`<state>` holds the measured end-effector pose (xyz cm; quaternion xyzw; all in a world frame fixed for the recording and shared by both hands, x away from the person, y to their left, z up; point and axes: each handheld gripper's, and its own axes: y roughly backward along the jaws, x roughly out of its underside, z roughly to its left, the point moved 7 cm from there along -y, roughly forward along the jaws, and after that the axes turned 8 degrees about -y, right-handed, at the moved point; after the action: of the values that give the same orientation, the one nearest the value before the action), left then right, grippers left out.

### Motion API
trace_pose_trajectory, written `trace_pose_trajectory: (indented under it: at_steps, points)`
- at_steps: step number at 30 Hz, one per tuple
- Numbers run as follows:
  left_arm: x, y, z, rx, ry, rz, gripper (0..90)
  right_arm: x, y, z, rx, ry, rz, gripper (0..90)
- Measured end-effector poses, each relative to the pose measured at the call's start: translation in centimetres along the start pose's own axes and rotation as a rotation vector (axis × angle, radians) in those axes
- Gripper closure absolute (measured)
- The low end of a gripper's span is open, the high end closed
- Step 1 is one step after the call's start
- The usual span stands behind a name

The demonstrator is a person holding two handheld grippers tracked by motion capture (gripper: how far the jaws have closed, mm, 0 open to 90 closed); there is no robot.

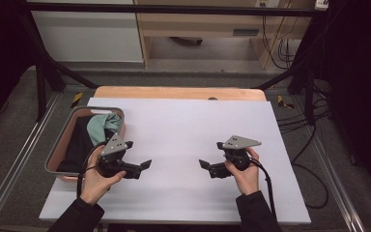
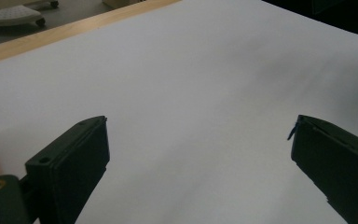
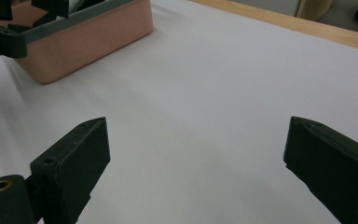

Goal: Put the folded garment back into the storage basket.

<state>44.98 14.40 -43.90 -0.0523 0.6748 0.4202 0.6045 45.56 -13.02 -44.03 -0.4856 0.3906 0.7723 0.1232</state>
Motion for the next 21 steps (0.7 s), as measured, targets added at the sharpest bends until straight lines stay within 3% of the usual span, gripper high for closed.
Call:
trace_pose_trajectory:
  at_steps: [4,11,21]
  points:
    - [0.8,-0.4,-1.0,0.002,-0.021,-0.005,4.0,1.3,0.9,-1.3,0.009,-0.008,0.011,7.2]
    - [2.3,-1.2,-2.0,0.039,-0.019,0.017,3.9,3.4,2.0,-3.1,0.022,-0.031,0.025,7.2]
    - [4.1,-2.4,-2.9,0.066,-0.021,0.037,3.8,6.2,3.1,-4.8,0.022,-0.048,0.039,6.9]
